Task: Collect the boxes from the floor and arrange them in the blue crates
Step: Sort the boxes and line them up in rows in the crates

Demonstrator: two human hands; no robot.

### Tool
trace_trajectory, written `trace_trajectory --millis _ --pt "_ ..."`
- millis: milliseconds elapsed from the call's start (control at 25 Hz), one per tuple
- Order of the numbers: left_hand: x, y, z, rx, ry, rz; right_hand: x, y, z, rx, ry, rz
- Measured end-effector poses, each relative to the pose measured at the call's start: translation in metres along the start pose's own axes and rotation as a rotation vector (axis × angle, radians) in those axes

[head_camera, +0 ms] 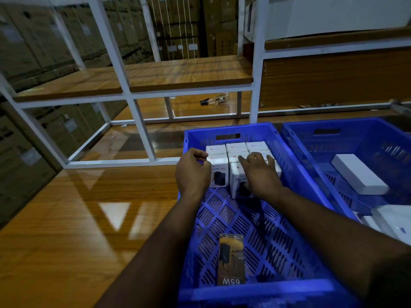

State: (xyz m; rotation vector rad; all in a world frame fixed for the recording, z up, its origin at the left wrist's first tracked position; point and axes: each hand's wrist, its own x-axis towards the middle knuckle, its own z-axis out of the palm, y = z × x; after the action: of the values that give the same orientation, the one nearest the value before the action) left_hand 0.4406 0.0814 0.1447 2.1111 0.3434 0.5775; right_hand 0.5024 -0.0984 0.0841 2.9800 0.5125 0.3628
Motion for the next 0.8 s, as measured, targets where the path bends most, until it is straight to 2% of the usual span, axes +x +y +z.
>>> trace_trajectory --millis 80,160,200,280,360,440,560,680,800 --pt "0.000 0.001 -0.003 -0.029 0.036 -0.018 -0.003 -0.008 -0.010 0.029 0.135 0.002" --pt "0.001 0.001 -0.005 -0.098 0.044 -0.073 -0.007 -0.019 -0.027 0.152 0.141 0.013" --pt "0.003 -0.001 -0.006 -0.134 0.039 -0.100 -0.011 -0.026 -0.035 0.260 0.040 0.018" --pt "0.002 -0.004 -0.008 -0.187 0.009 -0.128 -0.024 -0.042 -0.041 0.388 -0.316 -0.007" --pt "0.000 -0.007 -0.010 -0.197 -0.030 -0.105 -0.040 -0.058 -0.040 0.387 -0.676 -0.088" --pt "-0.005 -0.008 -0.010 -0.165 -0.050 -0.048 -0.053 -0.073 -0.040 0.285 -0.914 -0.143" --pt "-0.008 -0.009 -0.007 -0.077 -0.063 0.006 -0.061 -0.087 -0.041 0.162 -1.061 -0.215" --pt "-0.008 -0.011 -0.003 0.026 -0.077 0.059 -0.064 -0.090 -0.034 0.287 -1.178 -0.072" --pt "-0.009 -0.013 -0.001 0.053 -0.079 0.082 -0.059 -0.084 -0.032 0.353 -1.107 -0.038"
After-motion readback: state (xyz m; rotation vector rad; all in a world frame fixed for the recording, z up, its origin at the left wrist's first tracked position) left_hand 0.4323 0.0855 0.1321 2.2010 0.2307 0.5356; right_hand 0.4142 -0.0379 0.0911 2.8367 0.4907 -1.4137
